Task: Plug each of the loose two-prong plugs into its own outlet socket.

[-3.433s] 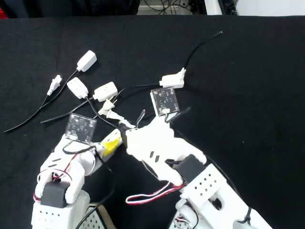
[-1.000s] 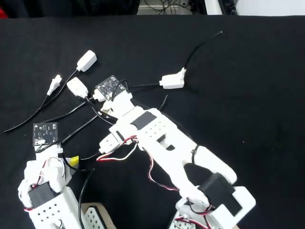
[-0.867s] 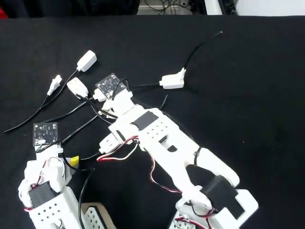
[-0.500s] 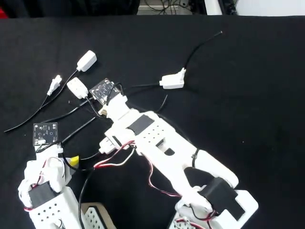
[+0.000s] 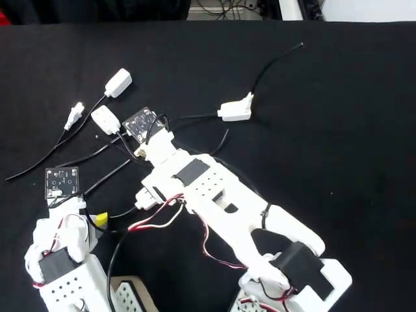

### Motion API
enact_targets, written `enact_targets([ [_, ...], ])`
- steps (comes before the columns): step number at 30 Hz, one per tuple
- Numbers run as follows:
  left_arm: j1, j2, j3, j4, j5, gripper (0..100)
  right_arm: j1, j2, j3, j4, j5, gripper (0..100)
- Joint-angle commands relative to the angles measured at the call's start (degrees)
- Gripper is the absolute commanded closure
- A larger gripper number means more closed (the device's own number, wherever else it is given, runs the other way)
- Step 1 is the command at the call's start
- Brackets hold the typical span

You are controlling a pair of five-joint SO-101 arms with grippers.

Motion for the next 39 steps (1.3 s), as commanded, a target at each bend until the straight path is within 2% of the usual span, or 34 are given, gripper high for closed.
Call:
enact_targets([
  [1,-0.57,-0.09,-0.31,-1.49,-0.09,66,-0.44,-1.98,-0.31,-0.88,-0.35,98.6],
  [15,-0.57,-0.09,-0.31,-1.41,-0.09,66,2.20,2.33,1.98,-1.32,-0.53,98.6],
  [20,-0.57,-0.09,-0.31,-1.41,-0.09,66,2.02,6.37,1.63,-4.40,-0.53,98.6],
  [39,-0.57,-0.09,-0.31,-1.41,-0.09,66,0.35,6.90,3.03,-3.87,-0.35,98.6],
])
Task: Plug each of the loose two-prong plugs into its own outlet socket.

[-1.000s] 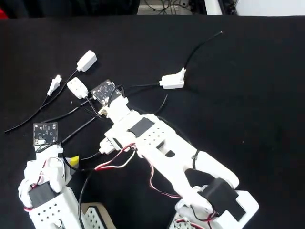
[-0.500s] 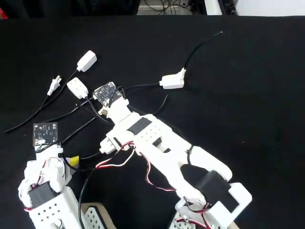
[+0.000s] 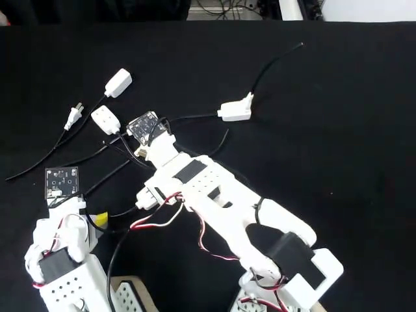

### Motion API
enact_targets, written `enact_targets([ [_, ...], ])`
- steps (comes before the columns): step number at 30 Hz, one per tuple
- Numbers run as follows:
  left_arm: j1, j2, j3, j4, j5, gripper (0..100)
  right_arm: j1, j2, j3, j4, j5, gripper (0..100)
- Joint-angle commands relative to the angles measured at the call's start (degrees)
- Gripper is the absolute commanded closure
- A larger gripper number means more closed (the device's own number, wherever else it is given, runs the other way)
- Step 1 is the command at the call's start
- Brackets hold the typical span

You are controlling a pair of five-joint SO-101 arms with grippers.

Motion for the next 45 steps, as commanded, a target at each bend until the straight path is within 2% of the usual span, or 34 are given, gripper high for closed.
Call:
enact_targets([
  [1,-0.57,-0.09,-0.31,-1.32,-0.26,66,-0.62,0.57,1.36,0.26,-0.26,98.6],
  [15,-0.04,-0.09,-6.11,-0.97,0.26,66,1.49,0.04,0.66,5.63,-0.44,98.5],
  [21,-0.04,-0.09,-13.23,-1.58,15.30,66,4.92,0.04,-1.27,10.99,-0.44,98.5],
  [29,0.04,-0.09,-14.20,-7.82,21.19,66,13.45,0.04,-5.49,18.20,-0.44,98.3],
  [38,0.04,-0.09,-10.59,-8.00,21.98,66,18.55,0.04,-9.19,22.59,-0.18,98.3],
  [45,-0.13,-0.09,-5.76,-8.00,21.63,66,27.69,0.13,-9.27,23.38,3.69,98.3],
])
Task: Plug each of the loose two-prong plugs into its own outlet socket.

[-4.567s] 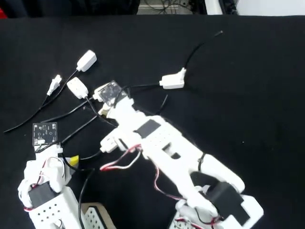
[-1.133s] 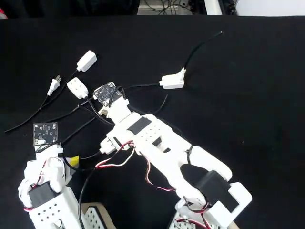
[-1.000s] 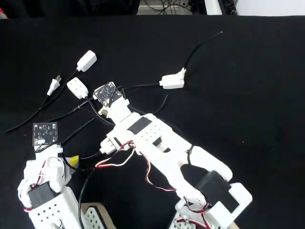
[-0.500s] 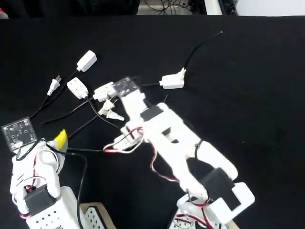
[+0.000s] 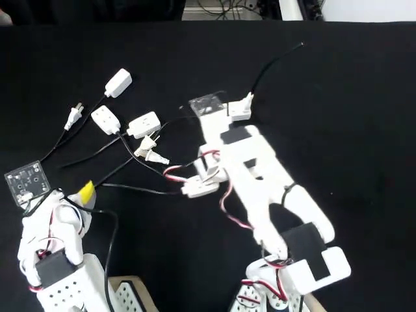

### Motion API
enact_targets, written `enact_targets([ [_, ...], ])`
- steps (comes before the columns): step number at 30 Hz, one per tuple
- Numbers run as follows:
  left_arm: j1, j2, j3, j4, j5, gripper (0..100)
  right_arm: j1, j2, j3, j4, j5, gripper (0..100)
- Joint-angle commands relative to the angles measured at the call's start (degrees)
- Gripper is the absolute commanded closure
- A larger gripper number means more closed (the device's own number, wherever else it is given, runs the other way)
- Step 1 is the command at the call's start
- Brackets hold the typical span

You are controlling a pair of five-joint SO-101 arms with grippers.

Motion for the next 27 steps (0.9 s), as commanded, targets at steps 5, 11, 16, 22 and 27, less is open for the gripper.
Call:
enact_targets([
  [5,-0.40,-0.26,1.54,-1.23,-5.89,66,11.08,-0.57,-2.15,0.70,3.96,98.3],
  [11,-0.04,-0.26,5.14,-1.49,-11.60,66,16.79,-0.13,-5.58,0.26,7.82,98.3],
  [16,-0.04,-0.26,5.32,-1.49,-12.13,66,21.10,0.57,-10.33,-0.26,10.90,98.3],
  [22,-0.04,-0.26,5.41,-1.49,-12.13,66,24.18,9.01,-18.42,-7.38,11.08,98.3],
  [27,-0.04,-0.26,5.41,-1.49,-12.13,66,24.00,17.19,-27.91,-7.47,6.15,98.3],
])
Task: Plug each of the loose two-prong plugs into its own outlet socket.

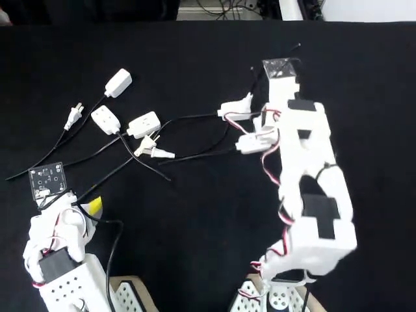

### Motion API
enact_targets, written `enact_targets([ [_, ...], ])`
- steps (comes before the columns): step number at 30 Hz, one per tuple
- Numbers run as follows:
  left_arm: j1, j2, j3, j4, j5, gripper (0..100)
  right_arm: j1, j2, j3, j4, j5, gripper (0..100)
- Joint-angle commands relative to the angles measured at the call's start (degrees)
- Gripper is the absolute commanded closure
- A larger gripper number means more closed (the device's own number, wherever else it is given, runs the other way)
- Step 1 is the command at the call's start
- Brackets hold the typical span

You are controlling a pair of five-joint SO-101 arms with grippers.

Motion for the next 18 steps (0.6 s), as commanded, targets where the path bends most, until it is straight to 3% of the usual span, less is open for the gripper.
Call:
enact_targets([
  [1,-0.04,-0.26,-0.31,-1.05,-0.35,66,1.14,3.21,-9.36,-1.14,-4.66,98.3],
  [7,-0.04,-0.26,-0.31,-1.05,-0.18,66,-1.23,7.34,-15.34,8.00,-5.10,96.8],
  [13,-0.04,-0.26,-0.84,-1.05,0.00,66,-3.96,7.34,-22.11,21.36,-6.95,76.2],
  [18,-0.48,-0.26,-3.03,-1.14,3.52,66,-6.51,7.34,-28.88,31.65,-6.33,74.7],
])
